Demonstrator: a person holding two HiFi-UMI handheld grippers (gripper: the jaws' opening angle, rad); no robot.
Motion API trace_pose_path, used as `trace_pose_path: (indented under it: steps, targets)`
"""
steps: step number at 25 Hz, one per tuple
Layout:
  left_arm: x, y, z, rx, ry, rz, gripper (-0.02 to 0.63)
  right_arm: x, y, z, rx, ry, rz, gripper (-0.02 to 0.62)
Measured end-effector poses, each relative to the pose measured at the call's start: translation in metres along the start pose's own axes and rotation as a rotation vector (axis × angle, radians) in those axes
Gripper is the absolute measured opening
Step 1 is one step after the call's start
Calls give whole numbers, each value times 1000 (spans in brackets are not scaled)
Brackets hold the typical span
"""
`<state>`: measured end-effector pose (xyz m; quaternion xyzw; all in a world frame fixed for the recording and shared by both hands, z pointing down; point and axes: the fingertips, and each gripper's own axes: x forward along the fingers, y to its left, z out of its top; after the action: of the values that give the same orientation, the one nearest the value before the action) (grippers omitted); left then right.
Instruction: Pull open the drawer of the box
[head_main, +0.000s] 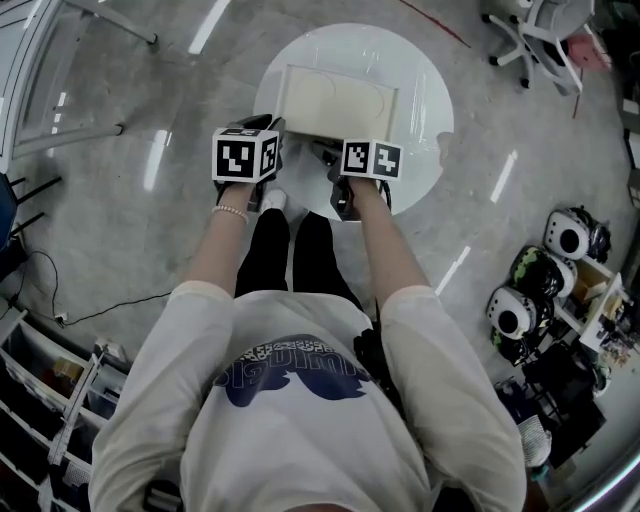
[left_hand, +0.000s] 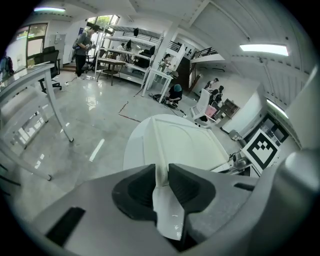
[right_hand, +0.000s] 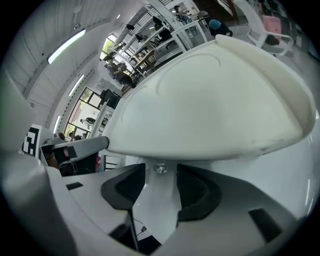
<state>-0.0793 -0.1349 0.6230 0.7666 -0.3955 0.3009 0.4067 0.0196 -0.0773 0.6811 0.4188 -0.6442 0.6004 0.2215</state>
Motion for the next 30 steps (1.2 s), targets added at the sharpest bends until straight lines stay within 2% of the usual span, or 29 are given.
trace_pose_path:
  steps: [4,11,30]
  targets:
    - [0,0,-1,-3,-3,-2,91,1,-6,4,32,3,-9,155]
    - [0,1,0,8,1,5,91,3,0,5,87,6,38,75]
    - [1,1,-1,-1,11,16,91,2,1,-3,93,1,69,69]
